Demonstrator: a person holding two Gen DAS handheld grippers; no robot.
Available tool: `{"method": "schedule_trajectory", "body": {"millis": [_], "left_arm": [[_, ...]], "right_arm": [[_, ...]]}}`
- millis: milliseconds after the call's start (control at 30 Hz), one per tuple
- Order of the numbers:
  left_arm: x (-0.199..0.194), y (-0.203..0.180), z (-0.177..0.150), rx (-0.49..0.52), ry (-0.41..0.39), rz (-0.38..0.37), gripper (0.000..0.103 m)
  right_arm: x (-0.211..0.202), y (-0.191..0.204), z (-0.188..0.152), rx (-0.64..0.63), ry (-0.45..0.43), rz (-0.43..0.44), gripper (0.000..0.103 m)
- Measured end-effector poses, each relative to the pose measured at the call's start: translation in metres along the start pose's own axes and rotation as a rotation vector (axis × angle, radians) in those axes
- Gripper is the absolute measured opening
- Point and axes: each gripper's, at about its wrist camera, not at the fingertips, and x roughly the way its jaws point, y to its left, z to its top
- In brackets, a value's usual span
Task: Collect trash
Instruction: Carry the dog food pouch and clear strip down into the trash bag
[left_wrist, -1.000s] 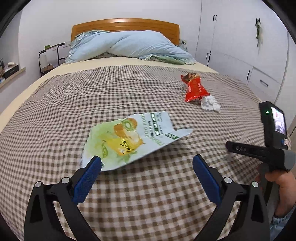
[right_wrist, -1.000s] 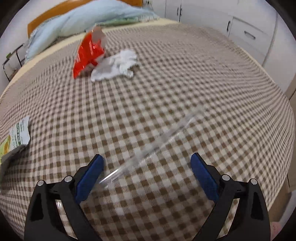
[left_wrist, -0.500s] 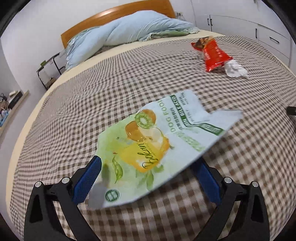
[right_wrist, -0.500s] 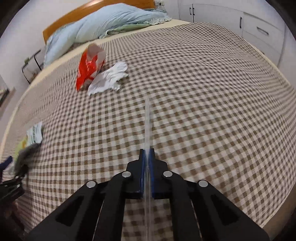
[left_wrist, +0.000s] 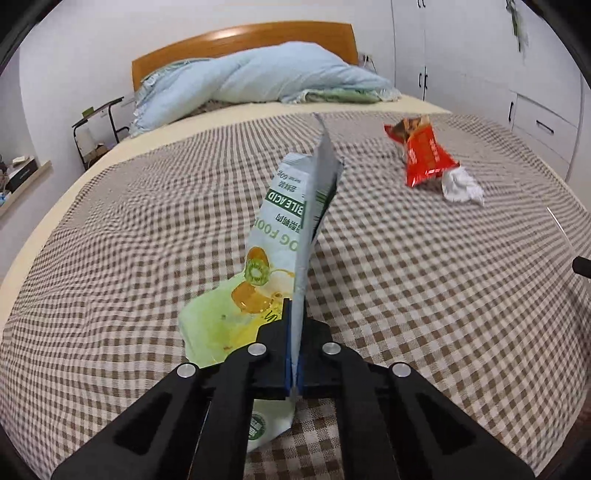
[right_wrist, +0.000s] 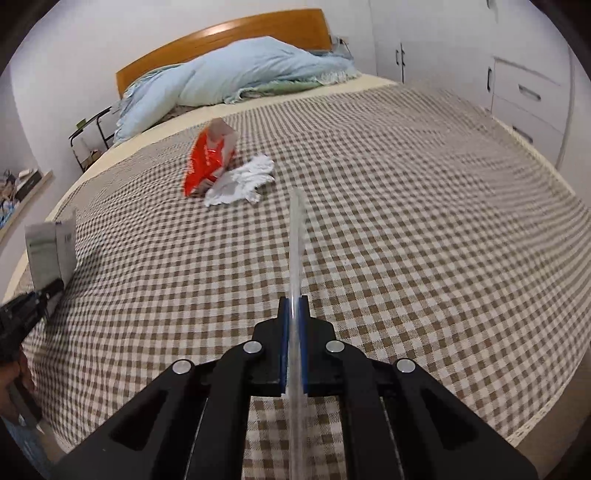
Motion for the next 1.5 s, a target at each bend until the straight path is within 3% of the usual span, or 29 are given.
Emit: {"method": "schedule_trajectory", "body": {"millis": [500, 833, 1167, 1500], "left_arm": [[-0.065, -0.011, 0.002, -0.027, -0.176, -0.010, 0.000], [-0.112, -0.024, -0.011, -0.062, -0.259, -0.063, 0.000], [-0.137, -0.037, -0.037, -0.090, -0.260, -0.146, 0.000], [-0.165, -0.052, -0.055, -0.089, -0.296, -0.176, 0.000]], "right_arm": [[-0.038, 0.009, -0.008, -0.047, -0.095, 0.016, 0.005], [-0.064, 0.007, -0.018, -0.076, -0.130, 0.033, 0.005], [-0.090, 0.009, -0.040, -0.114, -0.153, 0.065, 0.005], [-0.118, 0.008, -0.061, -0.118, -0.173, 0.119, 0.005]]}}
